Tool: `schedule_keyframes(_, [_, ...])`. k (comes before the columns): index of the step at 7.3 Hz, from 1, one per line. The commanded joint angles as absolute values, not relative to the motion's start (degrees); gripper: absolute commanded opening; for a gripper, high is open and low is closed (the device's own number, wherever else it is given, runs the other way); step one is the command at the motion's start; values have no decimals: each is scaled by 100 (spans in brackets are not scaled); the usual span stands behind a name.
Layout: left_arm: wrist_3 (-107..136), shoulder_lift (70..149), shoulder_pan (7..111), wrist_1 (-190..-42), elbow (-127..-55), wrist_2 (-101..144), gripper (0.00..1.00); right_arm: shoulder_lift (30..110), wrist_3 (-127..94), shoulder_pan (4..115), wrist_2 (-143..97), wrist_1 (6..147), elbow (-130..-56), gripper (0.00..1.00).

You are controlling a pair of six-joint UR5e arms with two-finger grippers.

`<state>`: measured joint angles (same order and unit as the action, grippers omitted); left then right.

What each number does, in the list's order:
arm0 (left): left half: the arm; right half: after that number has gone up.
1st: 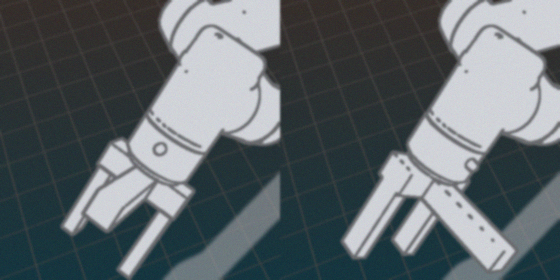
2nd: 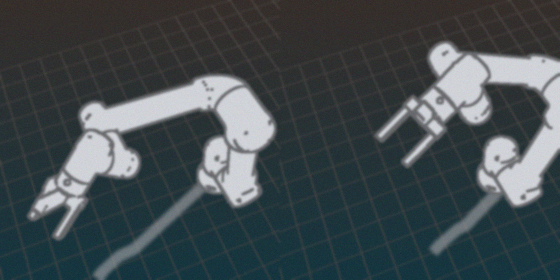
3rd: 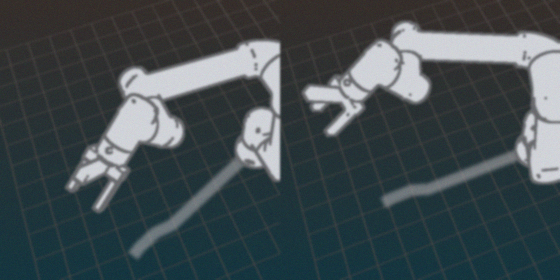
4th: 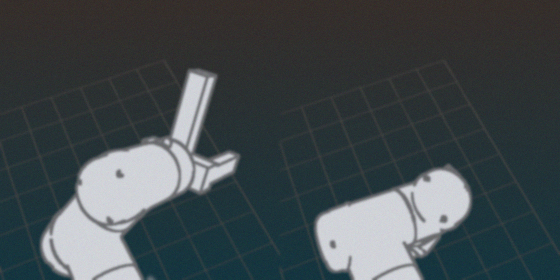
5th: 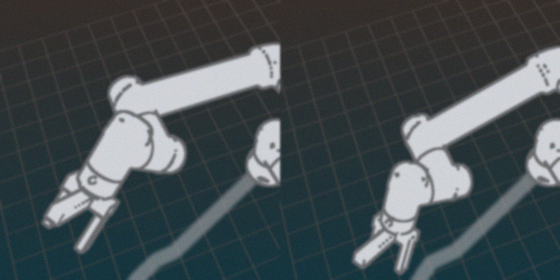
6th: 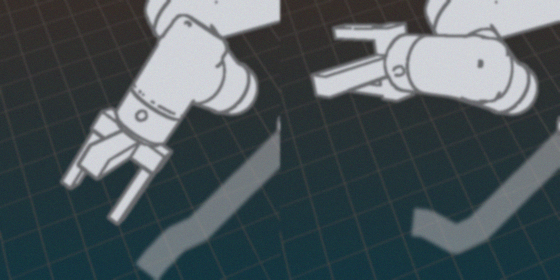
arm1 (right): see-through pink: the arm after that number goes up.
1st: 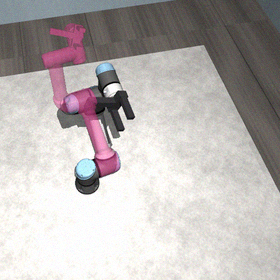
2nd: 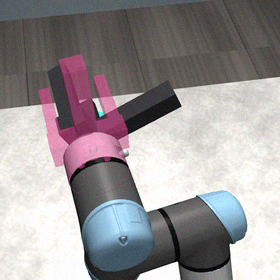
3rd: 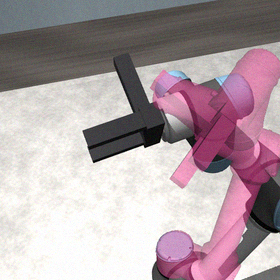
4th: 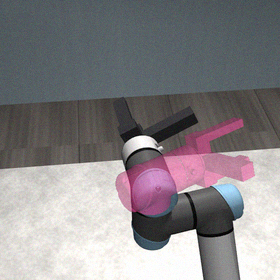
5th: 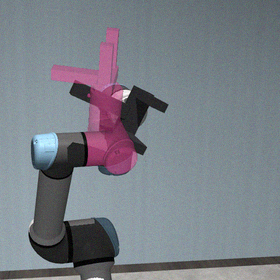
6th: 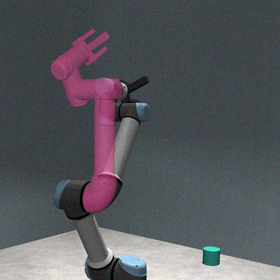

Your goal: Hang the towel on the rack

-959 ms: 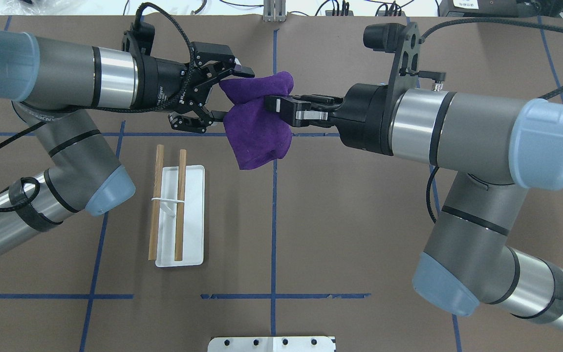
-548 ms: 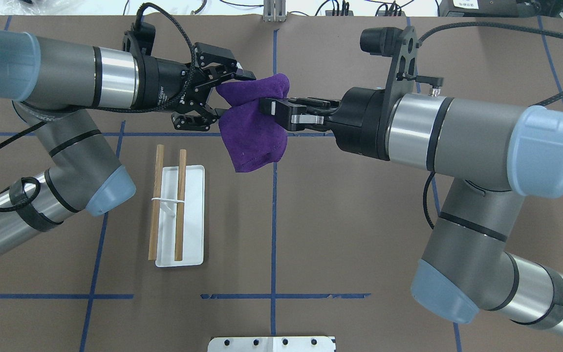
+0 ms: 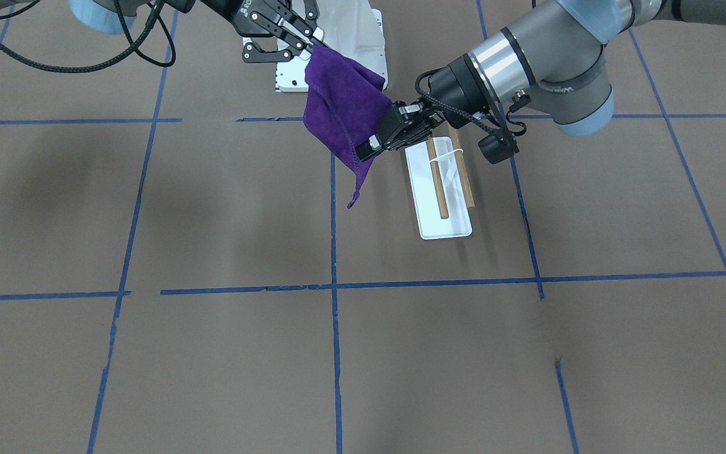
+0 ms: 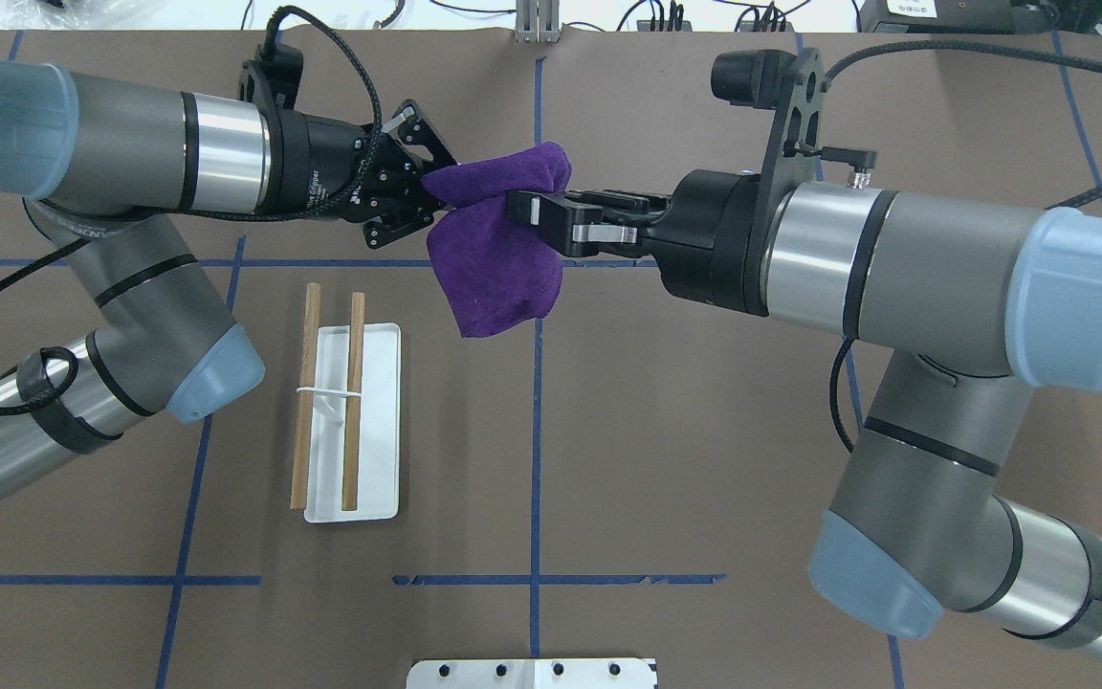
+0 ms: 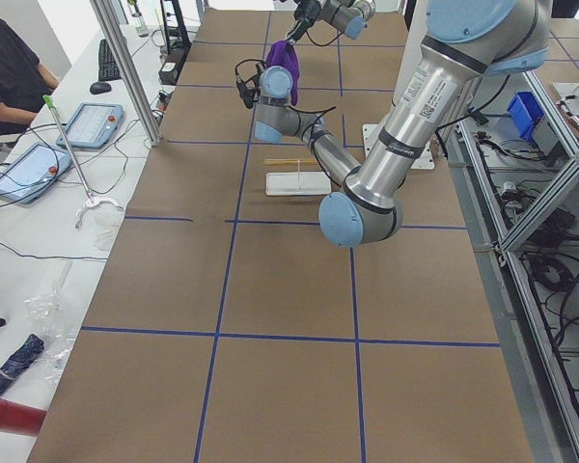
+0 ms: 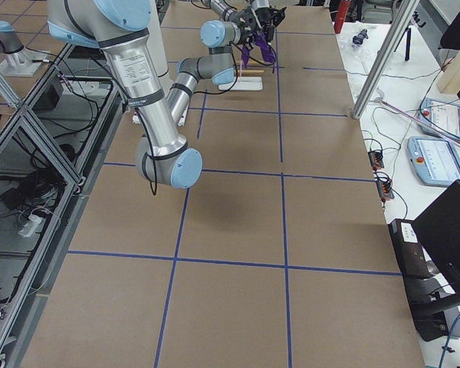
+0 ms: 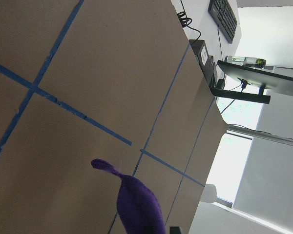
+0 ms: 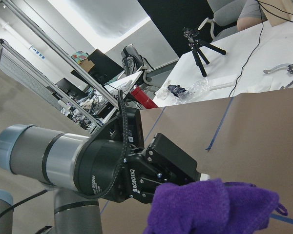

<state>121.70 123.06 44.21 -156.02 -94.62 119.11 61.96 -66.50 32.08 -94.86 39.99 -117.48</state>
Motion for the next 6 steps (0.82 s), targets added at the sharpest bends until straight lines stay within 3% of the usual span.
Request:
schedule_keyframes(1, [12164,12305,4438,-15601,-9466,11918,0,6205,-6671,3191,-9510,3999,-11760,61])
schedule_keyframes(2, [12173,12305,4438,-15601,-9466,11918,0,6205,-6680,3156,-9492,3999,-11786,99])
schedule_keyframes(4, [12173,12305,4456,-15601,-9475,11918,0,6293,-6680,3120,-9518,4017,-11909,100])
schedule_keyframes(6, [12181,12313,4491,-15601,-9492,11918,0,7271,-6671,3164,-10164,4025,-12625,100])
